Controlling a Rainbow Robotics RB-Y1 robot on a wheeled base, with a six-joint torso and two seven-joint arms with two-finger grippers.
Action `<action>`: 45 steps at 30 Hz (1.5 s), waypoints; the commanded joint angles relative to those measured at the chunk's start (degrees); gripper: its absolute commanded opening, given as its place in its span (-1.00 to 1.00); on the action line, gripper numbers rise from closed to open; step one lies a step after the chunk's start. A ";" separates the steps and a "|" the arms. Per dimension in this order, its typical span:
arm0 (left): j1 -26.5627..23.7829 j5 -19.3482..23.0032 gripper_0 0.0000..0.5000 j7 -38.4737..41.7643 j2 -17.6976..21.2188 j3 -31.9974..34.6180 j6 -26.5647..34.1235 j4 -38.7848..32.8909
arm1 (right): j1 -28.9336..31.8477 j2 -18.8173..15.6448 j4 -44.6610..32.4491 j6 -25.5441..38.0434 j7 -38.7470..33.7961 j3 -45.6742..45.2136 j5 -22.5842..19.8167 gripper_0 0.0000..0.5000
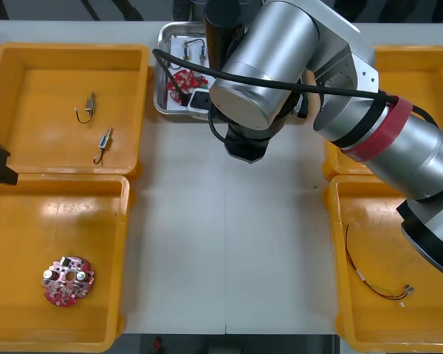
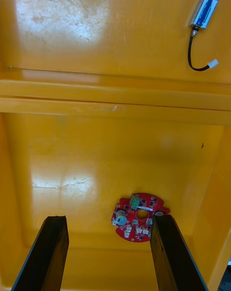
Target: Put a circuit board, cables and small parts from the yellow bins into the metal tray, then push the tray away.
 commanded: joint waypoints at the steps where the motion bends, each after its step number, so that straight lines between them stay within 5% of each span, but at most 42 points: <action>1: 0.78 0.29 1.00 -3.81 2.65 1.61 0.36 -1.40 | 2.46 0.93 -5.88 6.28 -6.96 -4.94 0.95 1.00; 17: 0.78 0.29 1.00 -3.81 2.65 1.61 0.36 -1.40 | 12.30 -0.65 -18.36 6.28 -26.91 -16.80 -1.43 1.00; 30: 0.78 0.29 1.00 -3.81 2.65 1.61 0.36 -1.40 | 23.11 -10.32 -28.65 6.28 -33.24 -27.35 -4.85 1.00; 45: 0.78 0.29 1.00 -3.81 2.65 1.61 0.36 -1.40 | 37.53 -21.48 -32.07 6.28 -33.59 -45.37 -15.22 1.00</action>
